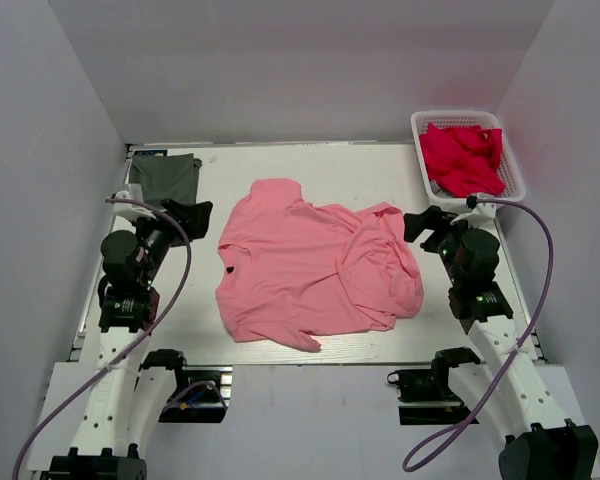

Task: Fold and stack the t-shirts
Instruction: Flatten out the tshirt

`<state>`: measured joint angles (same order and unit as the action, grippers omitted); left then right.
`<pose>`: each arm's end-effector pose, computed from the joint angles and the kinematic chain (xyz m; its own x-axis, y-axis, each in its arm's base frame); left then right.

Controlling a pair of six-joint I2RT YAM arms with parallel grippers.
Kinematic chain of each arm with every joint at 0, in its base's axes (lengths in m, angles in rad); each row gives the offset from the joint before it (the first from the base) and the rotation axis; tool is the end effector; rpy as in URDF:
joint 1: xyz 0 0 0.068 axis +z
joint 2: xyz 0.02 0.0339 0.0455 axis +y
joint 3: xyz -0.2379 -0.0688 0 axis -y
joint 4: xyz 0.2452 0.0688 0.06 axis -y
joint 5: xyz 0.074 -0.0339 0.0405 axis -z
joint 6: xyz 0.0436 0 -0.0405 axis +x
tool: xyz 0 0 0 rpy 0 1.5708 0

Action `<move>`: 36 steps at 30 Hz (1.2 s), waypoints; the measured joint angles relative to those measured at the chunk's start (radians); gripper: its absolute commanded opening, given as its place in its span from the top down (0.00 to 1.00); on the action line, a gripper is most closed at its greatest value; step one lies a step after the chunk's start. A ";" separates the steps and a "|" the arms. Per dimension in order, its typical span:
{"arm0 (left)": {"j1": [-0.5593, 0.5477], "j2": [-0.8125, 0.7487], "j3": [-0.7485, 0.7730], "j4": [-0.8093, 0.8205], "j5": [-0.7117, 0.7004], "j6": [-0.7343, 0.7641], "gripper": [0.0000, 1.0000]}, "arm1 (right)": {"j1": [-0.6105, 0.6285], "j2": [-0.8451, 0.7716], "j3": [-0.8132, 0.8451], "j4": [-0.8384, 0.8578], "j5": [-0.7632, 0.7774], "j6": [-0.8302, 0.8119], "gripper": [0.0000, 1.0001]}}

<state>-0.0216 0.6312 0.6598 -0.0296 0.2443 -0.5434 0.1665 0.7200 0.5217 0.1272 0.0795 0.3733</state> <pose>0.1874 -0.0146 0.3208 -0.1367 -0.4989 -0.8558 0.2244 0.8259 -0.5173 0.2082 0.0315 0.2725 -0.0970 0.3523 -0.9308 -0.0555 0.9319 0.3585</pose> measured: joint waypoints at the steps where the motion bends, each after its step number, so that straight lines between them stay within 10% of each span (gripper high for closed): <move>1: 0.000 0.016 0.003 -0.006 -0.002 -0.003 0.00 | 0.000 0.001 0.000 -0.004 -0.001 0.005 0.10; 15: -0.055 0.345 0.011 0.019 0.317 -0.074 0.00 | 0.004 0.089 0.110 -0.243 0.045 0.011 0.10; 30: -0.896 0.777 0.173 -0.330 0.097 -0.072 0.03 | 0.039 0.225 0.184 -0.539 0.063 0.041 0.10; 36: -1.040 0.872 0.212 -0.511 -0.056 -0.114 0.17 | 0.038 0.174 0.132 -0.589 0.090 0.064 0.10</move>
<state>-1.0615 1.5028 0.8715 -0.5407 0.1883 -0.6579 0.2043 0.8940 0.6540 -0.4618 0.1699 0.4377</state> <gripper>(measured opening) 0.879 0.905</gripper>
